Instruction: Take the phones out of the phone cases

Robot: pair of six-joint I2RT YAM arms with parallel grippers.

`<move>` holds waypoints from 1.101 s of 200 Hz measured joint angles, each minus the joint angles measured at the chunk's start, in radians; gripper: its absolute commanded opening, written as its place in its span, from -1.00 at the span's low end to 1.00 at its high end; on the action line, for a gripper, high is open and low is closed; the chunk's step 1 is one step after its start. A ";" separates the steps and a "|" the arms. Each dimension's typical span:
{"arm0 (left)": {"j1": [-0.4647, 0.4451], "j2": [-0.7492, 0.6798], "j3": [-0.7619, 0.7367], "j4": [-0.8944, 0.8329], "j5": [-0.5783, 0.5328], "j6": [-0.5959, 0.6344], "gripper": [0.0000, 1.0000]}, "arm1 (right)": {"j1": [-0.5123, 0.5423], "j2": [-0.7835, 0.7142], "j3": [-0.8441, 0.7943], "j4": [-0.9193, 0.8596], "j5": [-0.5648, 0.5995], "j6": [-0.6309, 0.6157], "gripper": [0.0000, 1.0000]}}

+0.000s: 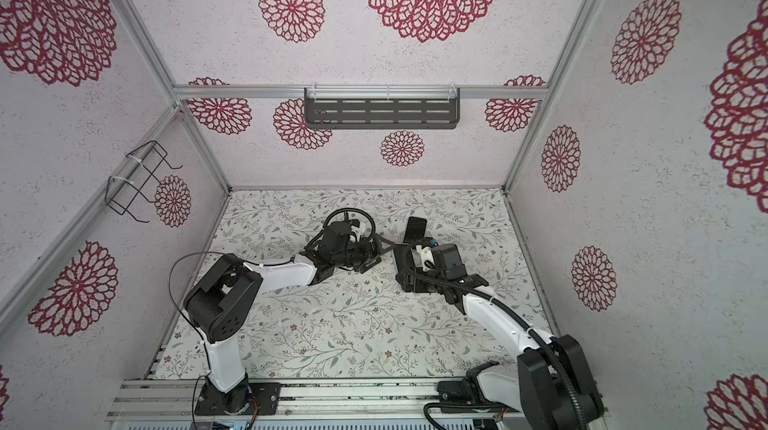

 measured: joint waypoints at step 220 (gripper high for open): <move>-0.010 -0.119 0.045 -0.229 -0.074 0.133 -1.00 | 0.039 -0.160 -0.024 0.072 0.002 0.040 0.79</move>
